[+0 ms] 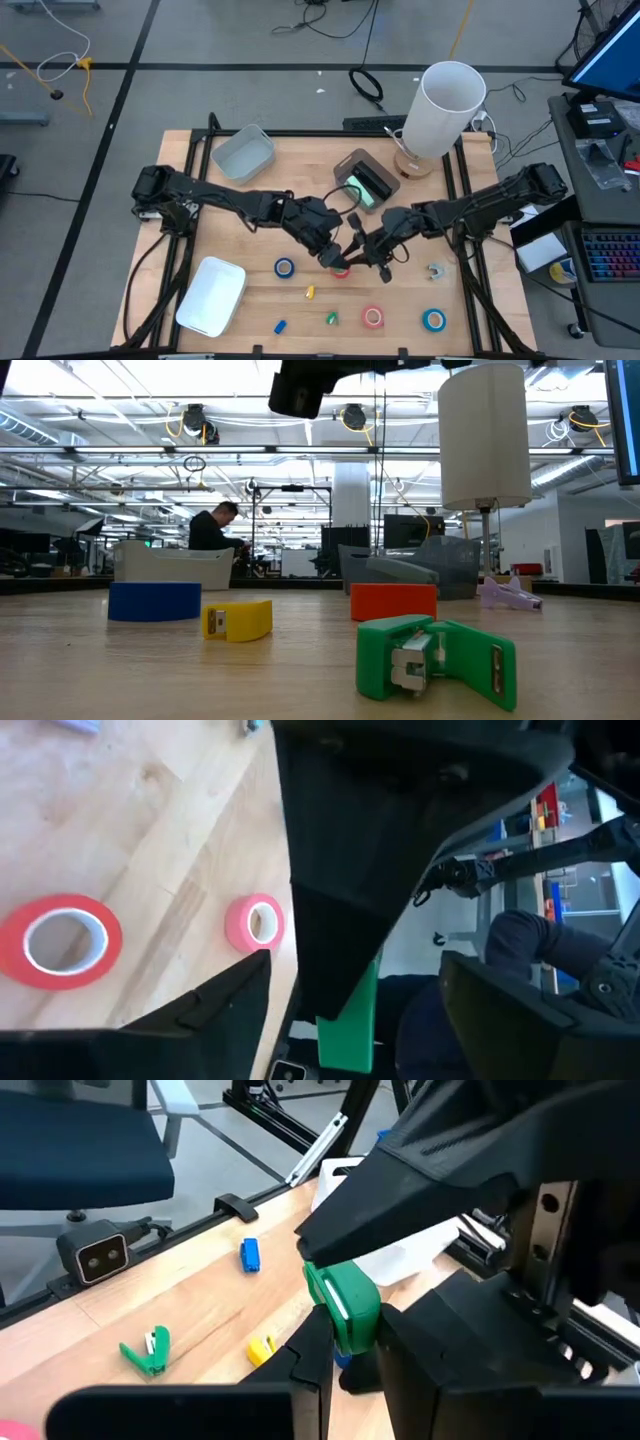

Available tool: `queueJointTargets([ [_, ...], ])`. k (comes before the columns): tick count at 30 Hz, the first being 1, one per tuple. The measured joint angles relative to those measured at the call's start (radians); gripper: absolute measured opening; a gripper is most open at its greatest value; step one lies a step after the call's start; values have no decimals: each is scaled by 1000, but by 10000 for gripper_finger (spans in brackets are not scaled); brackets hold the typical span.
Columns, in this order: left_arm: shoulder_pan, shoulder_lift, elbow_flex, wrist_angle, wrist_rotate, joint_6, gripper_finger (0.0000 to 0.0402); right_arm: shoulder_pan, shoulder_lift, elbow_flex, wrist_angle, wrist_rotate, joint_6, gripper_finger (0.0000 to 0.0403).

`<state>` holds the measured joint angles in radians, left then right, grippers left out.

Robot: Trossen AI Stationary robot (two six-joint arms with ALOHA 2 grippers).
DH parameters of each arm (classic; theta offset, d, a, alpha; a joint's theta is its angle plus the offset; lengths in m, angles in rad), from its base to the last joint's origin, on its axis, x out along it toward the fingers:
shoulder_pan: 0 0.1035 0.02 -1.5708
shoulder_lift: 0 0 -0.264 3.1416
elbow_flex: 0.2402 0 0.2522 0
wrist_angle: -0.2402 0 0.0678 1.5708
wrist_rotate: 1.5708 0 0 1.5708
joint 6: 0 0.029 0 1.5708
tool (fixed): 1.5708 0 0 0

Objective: Pick and place Stapler, Stapler remover, tape
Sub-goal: Put the top left green small stapler into the black bin

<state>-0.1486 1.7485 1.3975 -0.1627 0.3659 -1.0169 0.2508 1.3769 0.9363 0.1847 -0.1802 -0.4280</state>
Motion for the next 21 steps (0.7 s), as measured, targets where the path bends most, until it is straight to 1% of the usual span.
queueJointTargets([
  [4, 19, 0, 0, -6, 1, 38, 306, -7, 0, 0, -13, 1, 5, 52],
  [11, 69, 0, 0, -88, 4, 121, 308, -16, 0, 0, -75, 2, 20, 52],
  [15, 96, 0, 0, -157, 4, 170, 308, -17, 0, 0, -110, 56, 19, 52],
  [18, 114, 0, 0, -240, 3, 213, 308, -18, 0, 0, -133, 98, 17, 52],
  [21, 129, 0, 0, -319, 1, 247, 308, -31, -1, 0, -176, 103, 18, 53],
])
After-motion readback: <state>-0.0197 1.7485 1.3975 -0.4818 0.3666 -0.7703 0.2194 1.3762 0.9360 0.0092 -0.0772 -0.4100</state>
